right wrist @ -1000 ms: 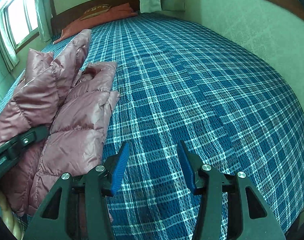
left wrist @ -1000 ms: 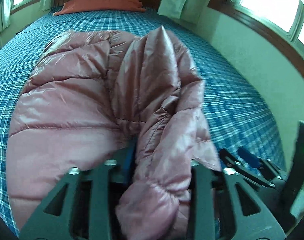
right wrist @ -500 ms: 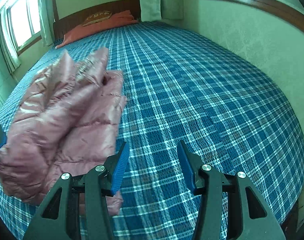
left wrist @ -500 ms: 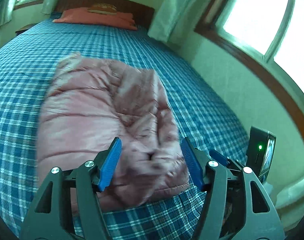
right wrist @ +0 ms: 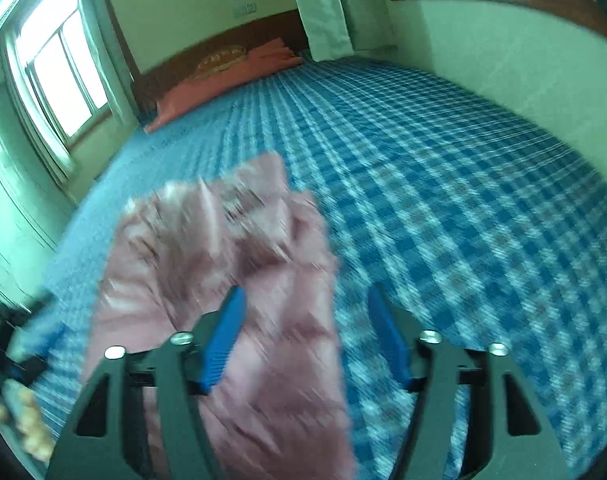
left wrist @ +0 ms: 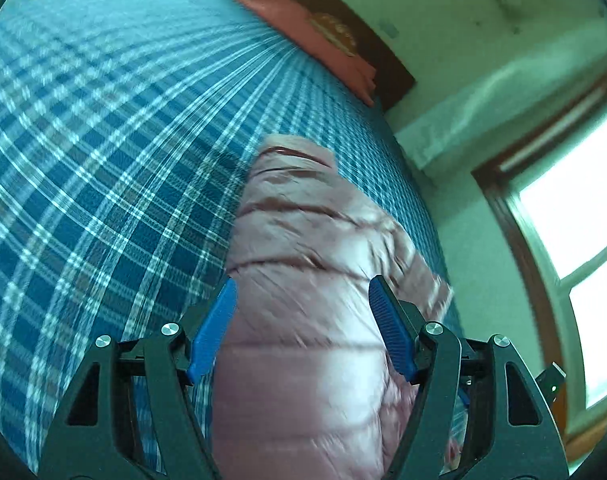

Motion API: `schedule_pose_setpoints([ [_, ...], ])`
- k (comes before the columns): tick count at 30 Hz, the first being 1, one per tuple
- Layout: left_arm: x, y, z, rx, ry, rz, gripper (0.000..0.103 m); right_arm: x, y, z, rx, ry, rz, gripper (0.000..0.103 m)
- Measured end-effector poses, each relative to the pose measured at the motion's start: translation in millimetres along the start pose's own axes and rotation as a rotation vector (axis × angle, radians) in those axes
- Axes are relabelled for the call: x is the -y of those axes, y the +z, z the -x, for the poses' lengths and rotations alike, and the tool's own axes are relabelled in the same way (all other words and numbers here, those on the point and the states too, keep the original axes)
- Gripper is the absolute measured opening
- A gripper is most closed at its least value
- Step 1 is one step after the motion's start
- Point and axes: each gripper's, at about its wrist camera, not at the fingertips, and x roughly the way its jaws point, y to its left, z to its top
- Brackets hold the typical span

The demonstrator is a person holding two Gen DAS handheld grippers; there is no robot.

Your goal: Fold large clothes

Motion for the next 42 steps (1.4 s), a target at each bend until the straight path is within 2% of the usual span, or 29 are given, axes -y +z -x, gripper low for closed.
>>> schedule_pose_setpoints([
  [5, -31.1, 16.0, -38.5, -0.07, -0.04, 0.131, 0.068, -5.6, 24.3, -43.9, -0.084, 0.137, -0.062, 0.07],
  [9, -36.6, 16.9, -60.0, -0.1, -0.048, 0.136, 0.068, -13.5, 34.9, -71.7, -0.132, 0.207, -0.056, 0.07],
  [12, -35.9, 15.3, -70.9, -0.121, -0.053, 0.133, 0.068, -15.7, 36.8, -83.6, -0.15, 0.219, -0.053, 0.07],
  [13, -36.0, 15.1, -73.8, -0.123, -0.052, 0.13, 0.068, -15.0, 37.2, -86.2, -0.152, 0.226, -0.056, 0.066],
  [14, -35.4, 14.6, -76.3, -0.125, -0.053, 0.129, 0.068, -13.9, 37.8, -88.0, -0.16, 0.234, -0.055, 0.042],
  [16, -33.7, 15.0, -79.1, -0.13, -0.053, 0.125, 0.068, -12.2, 39.9, -93.0, -0.184, 0.267, -0.053, 0.024],
  [17, -32.6, 15.1, -78.9, -0.13, -0.052, 0.123, 0.068, -11.3, 39.4, -91.2, -0.18, 0.267, -0.049, 0.018],
  [20, -26.6, 15.4, -79.7, -0.132, -0.054, 0.108, 0.068, -6.5, 39.0, -84.1, -0.152, 0.258, -0.042, 0.013],
  [27, 0.8, 11.3, -86.1, -0.144, -0.06, 0.046, 0.068, 30.3, 36.2, -75.4, -0.124, 0.226, -0.114, 0.011],
  [31, 11.0, 2.3, -95.6, -0.152, -0.031, 0.031, 0.068, 52.2, 21.8, -78.5, -0.135, 0.206, -0.177, 0.011],
  [38, 3.7, -16.7, -110.3, -0.146, 0.062, 0.059, 0.07, 73.6, -4.0, -96.3, -0.163, 0.236, -0.265, 0.011],
  [42, -10.5, -22.7, -119.7, -0.149, 0.061, 0.089, 0.075, 77.8, -10.3, -103.0, -0.157, 0.256, -0.295, 0.011],
])
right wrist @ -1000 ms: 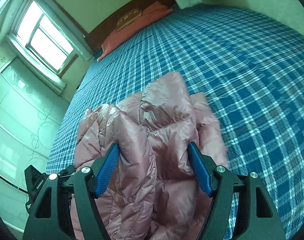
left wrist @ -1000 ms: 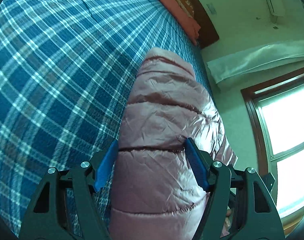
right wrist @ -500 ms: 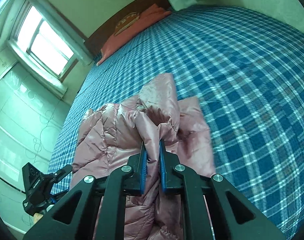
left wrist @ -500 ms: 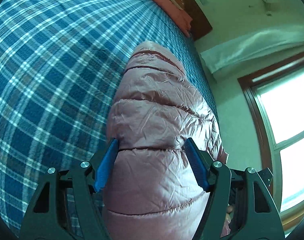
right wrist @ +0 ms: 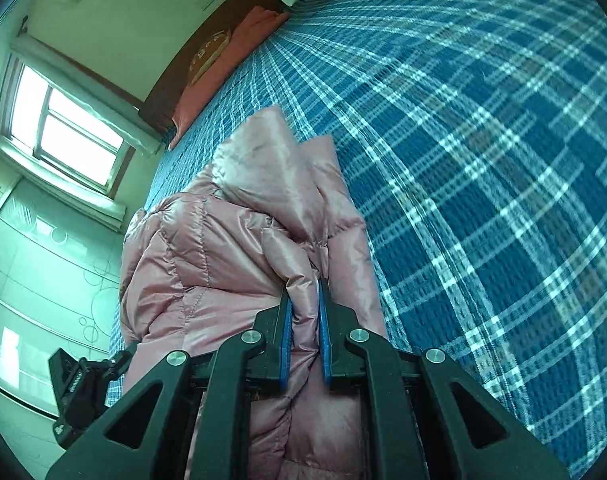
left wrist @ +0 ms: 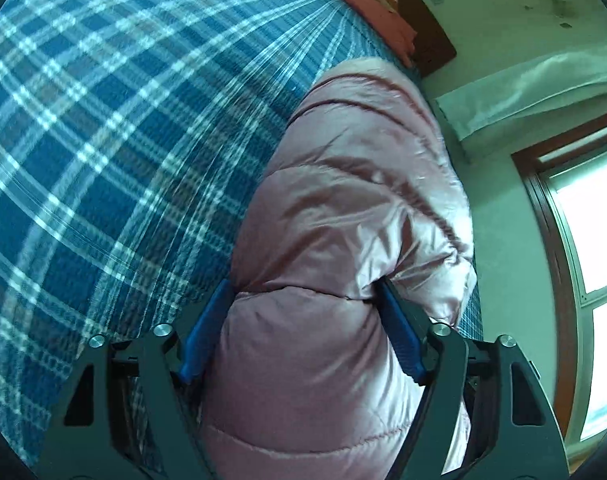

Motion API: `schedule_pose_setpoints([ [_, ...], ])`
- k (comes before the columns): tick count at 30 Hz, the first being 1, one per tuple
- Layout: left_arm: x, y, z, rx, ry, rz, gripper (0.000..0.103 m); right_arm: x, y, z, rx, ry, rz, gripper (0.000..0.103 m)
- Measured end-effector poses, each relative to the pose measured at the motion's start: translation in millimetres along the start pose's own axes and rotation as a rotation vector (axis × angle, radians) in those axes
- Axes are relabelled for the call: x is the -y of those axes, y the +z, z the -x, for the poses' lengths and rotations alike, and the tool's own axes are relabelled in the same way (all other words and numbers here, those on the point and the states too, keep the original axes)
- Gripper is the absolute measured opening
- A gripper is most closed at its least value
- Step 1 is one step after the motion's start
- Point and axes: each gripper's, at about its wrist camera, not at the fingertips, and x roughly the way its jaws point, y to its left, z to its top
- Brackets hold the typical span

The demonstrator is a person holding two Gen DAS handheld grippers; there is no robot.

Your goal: Fold large clothes

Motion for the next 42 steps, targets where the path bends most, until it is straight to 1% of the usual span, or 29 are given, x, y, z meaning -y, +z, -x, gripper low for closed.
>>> schedule_pose_setpoints([
  [3, -0.2, 0.0, 4.3, -0.008, -0.014, -0.006, 0.075, -0.7, 3.0, 4.5, -0.007, 0.012, 0.002, 0.011],
  [6, -2.6, -1.1, 17.7, -0.013, -0.035, -0.001, 0.075, -2.5, 3.0, 22.4, 0.005, 0.026, -0.016, 0.018],
  [8, -6.6, -4.3, 30.0, 0.004, -0.044, 0.005, 0.075, -4.9, -1.1, 38.4, 0.02, 0.023, -0.018, 0.027],
  [9, -9.0, -8.2, 37.8, 0.008, -0.048, 0.009, 0.075, -7.9, -5.2, 49.6, 0.027, 0.024, -0.015, 0.029],
  [10, -11.6, -12.9, 45.0, 0.009, -0.057, 0.011, 0.075, -10.8, -9.5, 59.0, 0.03, 0.025, -0.014, 0.039],
  [11, -14.3, -17.9, 51.8, 0.004, -0.062, 0.011, 0.076, -12.8, -17.8, 71.6, 0.039, 0.027, -0.016, 0.054],
  [13, -17.3, -27.2, 63.0, 0.006, -0.07, 0.009, 0.077, -14.4, -32.7, 88.9, 0.05, 0.041, -0.021, 0.064],
  [16, -25.3, -48.6, 78.6, -0.001, -0.078, 0.019, 0.081, -17.6, -61.7, 111.1, 0.026, 0.086, -0.025, 0.066],
  [18, -30.2, -64.9, 85.6, -0.019, -0.091, 0.031, 0.082, -21.3, -76.7, 116.8, 0.015, 0.103, -0.026, 0.069],
  [20, -33.2, -75.6, 89.5, -0.025, -0.11, 0.042, 0.082, -23.2, -93.2, 119.9, -0.009, 0.122, -0.025, 0.069],
  [22, -34.9, -83.3, 90.8, -0.027, -0.132, 0.049, 0.082, -25.3, -102.8, 118.1, -0.026, 0.144, -0.028, 0.069],
  [23, -34.3, -84.5, 89.7, -0.029, -0.136, 0.048, 0.082, -26.6, -104.6, 115.5, -0.025, 0.134, -0.027, 0.067],
  [24, -33.8, -87.3, 88.6, -0.031, -0.128, 0.041, 0.082, -24.4, -107.6, 113.0, -0.024, 0.095, -0.031, 0.061],
  [25, -32.9, -89.5, 87.9, -0.027, -0.114, 0.034, 0.08, -21.4, -109.5, 109.3, -0.038, 0.079, -0.032, 0.041],
  [26, -31.5, -90.2, 86.7, -0.024, -0.1, 0.027, 0.076, -17.9, -113.4, 104.5, -0.047, 0.074, -0.039, 0.032],
  [27, -29.5, -91.3, 85.1, -0.022, -0.09, 0.016, 0.073, -15.1, -115.4, 103.0, -0.047, 0.067, -0.042, 0.03],
  [28, -27.9, -92.6, 82.7, -0.025, -0.088, 0.006, 0.066, -9.5, -119.4, 99.6, -0.048, 0.055, -0.044, 0.026],
  [29, -27.7, -93.0, 80.5, -0.029, -0.091, 0.002, 0.061, -6.2, -120.2, 96.8, -0.048, 0.05, -0.044, 0.023],
  [32, -29.2, -96.4, 72.8, -0.028, -0.064, -0.001, 0.057, 6.8, -130.9, 86.8, -0.056, 0.043, -0.043, 0.02],
  [35, -23.9, -102.0, 68.1, 0.006, -0.025, -0.072, 0.056, 19.3, -137.5, 77.1, -0.047, 0.069, -0.072, 0.017],
  [38, -21.8, -101.2, 69.6, 0.012, -0.027, -0.096, 0.056, 21.6, -135.1, 77.2, -0.045, 0.087, -0.083, 0.017],
  [39, -21.3, -100.1, 71.4, 0.009, -0.032, -0.102, 0.056, 20.8, -134.8, 78.3, -0.043, 0.089, -0.08, 0.018],
  [40, -21.6, -98.5, 73.9, 0.007, -0.032, -0.1, 0.06, 19.5, -135.3, 80.8, -0.037, 0.092, -0.076, 0.019],
  [41, -22.3, -96.7, 76.3, 0.006, -0.029, -0.093, 0.065, 17.8, -136.2, 84.5, -0.032, 0.096, -0.074, 0.023],
  [42, -23.6, -94.9, 81.2, 0.004, -0.028, -0.081, 0.065, 16.0, -134.6, 87.6, -0.03, 0.094, -0.072, 0.025],
])
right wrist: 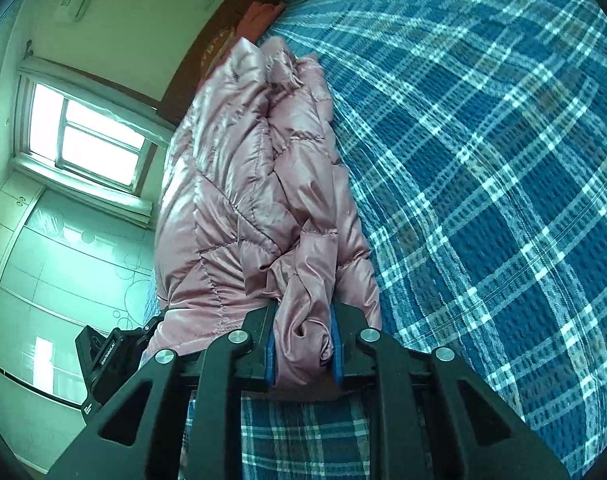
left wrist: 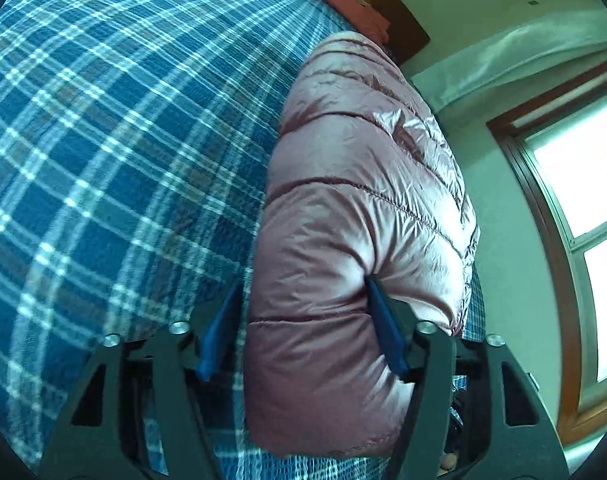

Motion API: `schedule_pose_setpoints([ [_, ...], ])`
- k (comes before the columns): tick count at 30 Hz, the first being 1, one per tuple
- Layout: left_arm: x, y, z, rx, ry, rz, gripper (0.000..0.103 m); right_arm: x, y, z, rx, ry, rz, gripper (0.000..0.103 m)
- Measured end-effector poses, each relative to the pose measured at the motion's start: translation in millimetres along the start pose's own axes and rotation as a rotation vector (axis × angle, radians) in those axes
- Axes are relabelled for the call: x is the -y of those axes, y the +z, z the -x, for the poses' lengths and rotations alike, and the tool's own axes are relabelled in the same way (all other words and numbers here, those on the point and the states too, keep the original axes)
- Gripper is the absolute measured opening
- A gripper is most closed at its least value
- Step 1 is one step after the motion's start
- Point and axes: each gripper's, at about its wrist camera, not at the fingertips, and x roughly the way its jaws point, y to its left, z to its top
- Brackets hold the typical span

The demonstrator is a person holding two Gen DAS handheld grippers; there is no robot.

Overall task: Fold large clothes
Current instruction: 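Open the right gripper and release the folded side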

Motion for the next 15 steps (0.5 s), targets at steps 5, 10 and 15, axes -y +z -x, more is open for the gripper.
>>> schedule_pose_setpoints([
  [5, 4.3, 11.8, 27.3, 0.064, 0.016, -0.011, 0.079, -19.1, -0.6, 33.4, 0.036, -0.075, 0.056, 0.062],
  [10, 4.5, 37.6, 28.5, 0.066, -0.019, 0.047, 0.082, -48.4, 25.8, 49.8, 0.107, -0.136, 0.124, 0.071],
  [15, 7.2, 63.1, -1.4, -0.009, -0.053, 0.171, 0.082, -73.8, 57.9, 22.0, 0.088, -0.17, 0.145, 0.071],
])
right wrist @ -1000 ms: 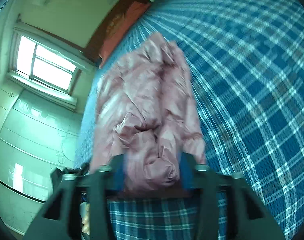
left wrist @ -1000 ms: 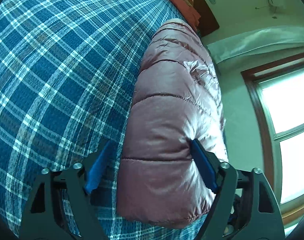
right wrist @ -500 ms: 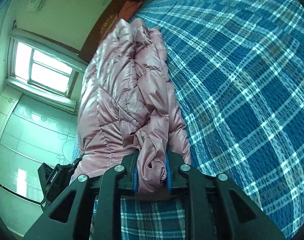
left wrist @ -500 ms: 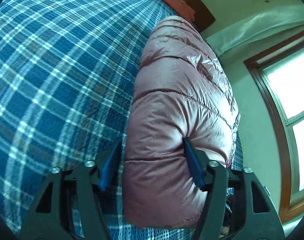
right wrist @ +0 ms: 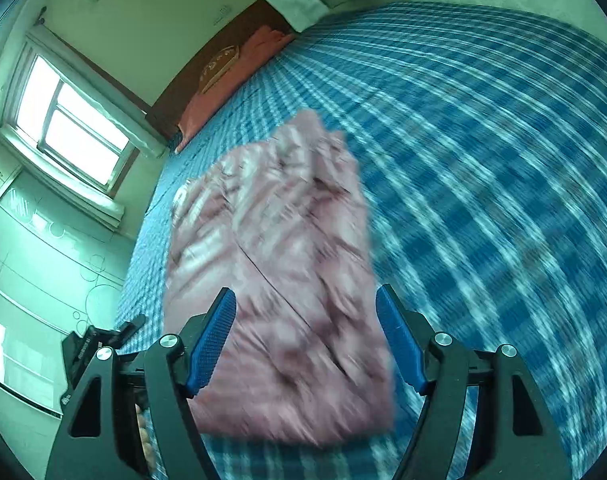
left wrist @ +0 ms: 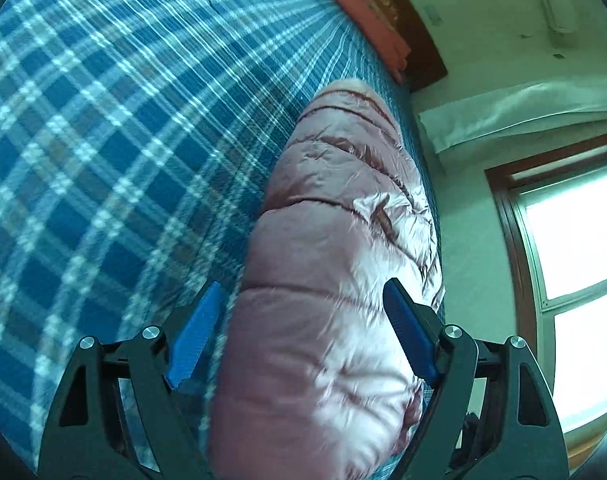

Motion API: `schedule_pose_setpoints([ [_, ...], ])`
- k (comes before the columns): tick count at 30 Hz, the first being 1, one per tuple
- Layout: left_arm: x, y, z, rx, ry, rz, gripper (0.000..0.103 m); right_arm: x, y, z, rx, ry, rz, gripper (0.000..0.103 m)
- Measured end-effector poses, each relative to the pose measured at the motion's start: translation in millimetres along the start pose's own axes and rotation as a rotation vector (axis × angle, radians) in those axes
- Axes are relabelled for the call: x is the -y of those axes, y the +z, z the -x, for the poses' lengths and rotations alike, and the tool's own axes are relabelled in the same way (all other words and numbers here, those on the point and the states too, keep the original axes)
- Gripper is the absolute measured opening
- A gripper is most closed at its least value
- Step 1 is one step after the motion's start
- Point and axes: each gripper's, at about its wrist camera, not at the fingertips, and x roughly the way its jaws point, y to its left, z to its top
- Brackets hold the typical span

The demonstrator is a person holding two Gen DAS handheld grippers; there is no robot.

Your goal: Fold large clothes

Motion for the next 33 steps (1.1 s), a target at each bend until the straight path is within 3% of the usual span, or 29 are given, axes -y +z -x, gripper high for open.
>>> schedule_pose_setpoints([
  [6, 7.8, 10.8, -31.8, -0.019, 0.041, -0.009, 0.082, -9.1, 28.3, -48.9, -0.048, -0.125, 0.037, 0.071],
  [9, 4.7, 10.8, -41.0, -0.021, 0.06, 0.002, 0.083, 3.9, 34.2, -68.3, -0.071, -0.134, 0.023, 0.073],
  [10, 3.3, 10.6, -42.9, -0.022, 0.06, 0.009, 0.085, 8.5, 35.0, -72.0, -0.076, -0.129, 0.014, 0.078],
  [15, -5.5, 8.2, -53.3, -0.016, 0.05, 0.027, 0.09, 41.6, 28.8, -83.2, -0.08, 0.015, -0.082, 0.084],
  [18, -4.4, 7.0, -56.4, -0.01, 0.048, 0.006, 0.092, 47.0, 20.7, -80.7, -0.052, 0.071, -0.052, 0.084],
  [21, -1.0, 6.0, -58.6, -0.016, 0.045, -0.013, 0.093, 49.6, 12.0, -76.3, -0.038, 0.113, -0.021, 0.08],
  [23, 2.2, 6.4, -62.6, -0.037, 0.021, -0.034, 0.093, 46.4, 8.2, -78.0, -0.049, 0.156, -0.015, 0.07],
  [33, 5.9, 11.0, -73.0, -0.074, -0.006, -0.062, 0.093, 49.0, 12.2, -94.0, -0.113, 0.269, 0.01, 0.069],
])
